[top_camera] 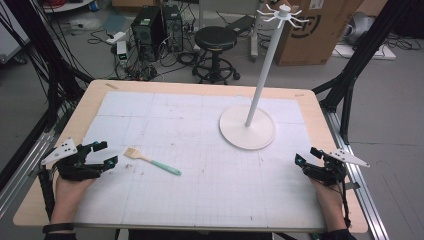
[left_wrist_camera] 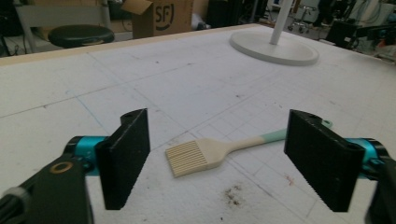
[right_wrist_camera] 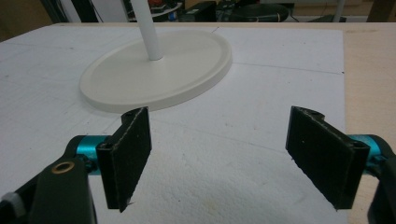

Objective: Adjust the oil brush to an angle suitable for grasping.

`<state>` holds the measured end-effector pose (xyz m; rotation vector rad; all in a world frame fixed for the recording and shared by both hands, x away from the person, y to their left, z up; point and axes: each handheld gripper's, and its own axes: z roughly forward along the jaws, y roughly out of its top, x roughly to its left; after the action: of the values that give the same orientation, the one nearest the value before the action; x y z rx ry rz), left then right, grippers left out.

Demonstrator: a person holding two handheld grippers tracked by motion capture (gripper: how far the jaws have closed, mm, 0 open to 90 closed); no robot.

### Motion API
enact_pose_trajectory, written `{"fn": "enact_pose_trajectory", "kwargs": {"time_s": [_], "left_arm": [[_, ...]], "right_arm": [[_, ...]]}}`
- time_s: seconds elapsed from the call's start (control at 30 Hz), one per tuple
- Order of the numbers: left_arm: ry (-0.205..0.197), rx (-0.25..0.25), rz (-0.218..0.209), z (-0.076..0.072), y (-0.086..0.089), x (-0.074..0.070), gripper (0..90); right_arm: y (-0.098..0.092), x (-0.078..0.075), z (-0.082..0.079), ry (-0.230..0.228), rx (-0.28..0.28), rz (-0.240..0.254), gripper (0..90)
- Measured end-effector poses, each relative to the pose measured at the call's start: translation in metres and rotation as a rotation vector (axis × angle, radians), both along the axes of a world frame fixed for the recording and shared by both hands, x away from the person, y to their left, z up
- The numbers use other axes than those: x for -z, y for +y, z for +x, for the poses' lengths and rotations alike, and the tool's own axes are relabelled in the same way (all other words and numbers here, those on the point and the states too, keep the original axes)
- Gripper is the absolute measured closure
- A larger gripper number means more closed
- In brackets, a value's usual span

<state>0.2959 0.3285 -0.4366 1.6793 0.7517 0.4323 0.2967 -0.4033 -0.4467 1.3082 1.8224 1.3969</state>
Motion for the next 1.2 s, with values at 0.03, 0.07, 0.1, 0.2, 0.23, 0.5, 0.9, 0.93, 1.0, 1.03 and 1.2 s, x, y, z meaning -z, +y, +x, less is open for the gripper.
{"fn": "enact_pose_trajectory", "kwargs": {"time_s": [0.03, 0.07, 0.1, 0.2, 0.23, 0.5, 0.9, 0.93, 1.0, 1.03, 1.2], "left_arm": [[0.001, 0.009, 0.005, 0.0, -0.001, 0.0, 34.4], [0.0, 0.031, 0.013, 0.0, -0.004, 0.001, 40.0], [0.0, 0.031, 0.013, 0.0, -0.004, 0.001, 44.2], [-0.006, 0.071, 0.028, -0.001, -0.014, 0.002, 55.7], [-0.006, 0.071, 0.028, -0.001, -0.014, 0.002, 59.1], [-0.006, 0.169, 0.031, -0.002, -0.037, 0.004, 84.3], [0.044, 0.328, 0.107, 0.002, -0.095, 0.005, 89.8], [0.047, 0.335, 0.117, 0.003, -0.1, 0.006, 89.8], [0.068, 0.355, 0.142, 0.004, -0.112, 0.008, 89.8], [0.068, 0.355, 0.142, 0.004, -0.112, 0.008, 89.8], [0.102, 0.37, 0.234, 0.007, -0.132, 0.011, 89.8]], "right_arm": [[0.0, 0.0, 0.0, 0.0, 0.0, -0.001, 21.9], [0.0, 0.0, 0.0, 0.001, 0.0, -0.001, 21.9], [0.0, 0.0, 0.0, 0.002, 0.0, -0.002, 22.0], [0.0, 0.0, 0.0, 0.001, -0.003, -0.007, 22.1], [0.0, 0.0, 0.0, 0.001, -0.003, -0.007, 22.1], [0.0, 0.0, 0.001, 0.007, 0.0, -0.003, 22.5], [0.0, 0.0, 0.001, 0.011, 0.0, -0.008, 22.8], [0.0, 0.0, 0.001, 0.011, 0.0, -0.008, 22.8], [0.0, 0.0, 0.001, 0.01, 0.001, -0.011, 22.8], [0.001, 0.0, 0.001, 0.011, 0.001, -0.011, 22.8], [0.001, 0.0, 0.001, 0.009, 0.001, -0.017, 22.8]]}}
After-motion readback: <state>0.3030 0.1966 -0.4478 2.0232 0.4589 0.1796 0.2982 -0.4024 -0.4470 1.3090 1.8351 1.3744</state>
